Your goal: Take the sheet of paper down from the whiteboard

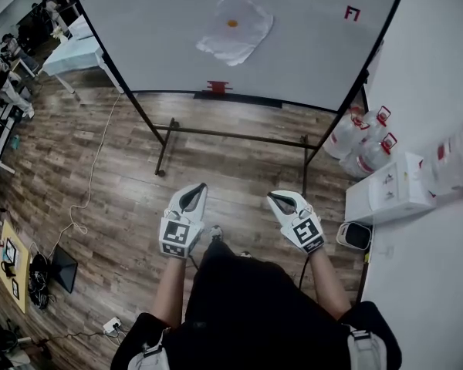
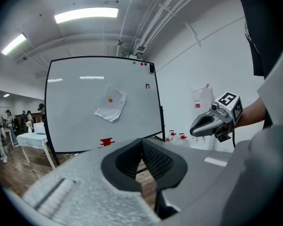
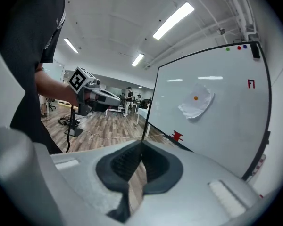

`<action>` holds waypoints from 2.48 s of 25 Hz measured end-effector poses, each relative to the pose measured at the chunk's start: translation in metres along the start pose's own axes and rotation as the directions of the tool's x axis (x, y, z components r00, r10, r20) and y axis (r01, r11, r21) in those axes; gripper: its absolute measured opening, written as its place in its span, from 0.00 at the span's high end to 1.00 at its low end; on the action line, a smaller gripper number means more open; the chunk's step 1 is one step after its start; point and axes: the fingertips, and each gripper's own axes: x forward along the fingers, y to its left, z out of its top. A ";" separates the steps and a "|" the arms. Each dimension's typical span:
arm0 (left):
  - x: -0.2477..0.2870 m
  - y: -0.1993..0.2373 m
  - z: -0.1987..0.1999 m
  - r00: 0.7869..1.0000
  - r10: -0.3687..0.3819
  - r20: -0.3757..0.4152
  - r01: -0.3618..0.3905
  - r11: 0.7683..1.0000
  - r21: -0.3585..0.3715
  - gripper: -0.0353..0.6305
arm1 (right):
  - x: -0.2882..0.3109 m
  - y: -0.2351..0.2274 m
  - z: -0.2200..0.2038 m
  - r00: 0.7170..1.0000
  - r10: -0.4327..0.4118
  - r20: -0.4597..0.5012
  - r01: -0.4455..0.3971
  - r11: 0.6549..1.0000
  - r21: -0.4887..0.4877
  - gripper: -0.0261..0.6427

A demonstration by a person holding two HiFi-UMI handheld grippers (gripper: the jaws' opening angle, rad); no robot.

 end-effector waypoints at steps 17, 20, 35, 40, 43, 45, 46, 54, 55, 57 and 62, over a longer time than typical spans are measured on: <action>0.044 0.022 -0.016 0.997 -0.082 0.005 0.082 0.994 -0.071 0.93 | 0.034 -0.021 -0.001 0.999 -0.005 -0.031 0.007 0.998 0.059 0.96; 0.059 0.032 -0.013 0.996 -0.092 0.011 0.093 0.993 -0.080 0.93 | 0.043 -0.035 -0.003 0.999 -0.017 -0.043 0.020 0.997 0.075 0.96; 0.131 0.092 -0.011 0.991 -0.135 0.014 0.136 0.986 -0.092 0.93 | 0.112 -0.095 0.005 0.996 -0.050 -0.068 0.056 0.995 0.087 0.96; 0.154 0.111 -0.009 0.988 -0.154 0.015 0.155 0.984 -0.089 0.93 | 0.130 -0.115 0.008 0.995 -0.070 -0.074 0.077 0.993 0.091 0.96; 0.166 0.121 -0.010 0.986 -0.166 0.013 0.166 0.982 -0.086 0.93 | 0.142 -0.125 0.013 0.994 -0.085 -0.070 0.091 0.992 0.092 0.96; 0.173 0.127 -0.010 0.985 -0.174 0.013 0.174 0.981 -0.083 0.93 | 0.150 -0.131 0.014 0.993 -0.093 -0.071 0.100 0.990 0.097 0.96; 0.176 0.129 -0.010 0.984 -0.178 0.013 0.179 0.981 -0.082 0.93 | 0.153 -0.133 0.014 0.993 -0.096 -0.073 0.103 0.990 0.100 0.96; 0.194 0.151 -0.017 0.976 -0.219 0.009 0.218 0.972 -0.086 0.93 | 0.184 -0.148 0.012 0.987 -0.122 -0.104 0.136 0.981 0.140 0.96; 0.195 0.153 -0.019 0.975 -0.223 0.008 0.222 0.971 -0.086 0.93 | 0.189 -0.148 0.012 0.987 -0.124 -0.104 0.138 0.980 0.141 0.96; 0.197 0.160 -0.023 0.973 -0.229 0.006 0.229 0.969 -0.088 0.93 | 0.197 -0.149 0.012 0.987 -0.125 -0.102 0.140 0.979 0.146 0.96; 0.201 0.179 -0.031 0.969 -0.246 -0.001 0.245 0.966 -0.085 0.93 | 0.219 -0.148 0.014 0.986 -0.127 -0.108 0.142 0.977 0.156 0.96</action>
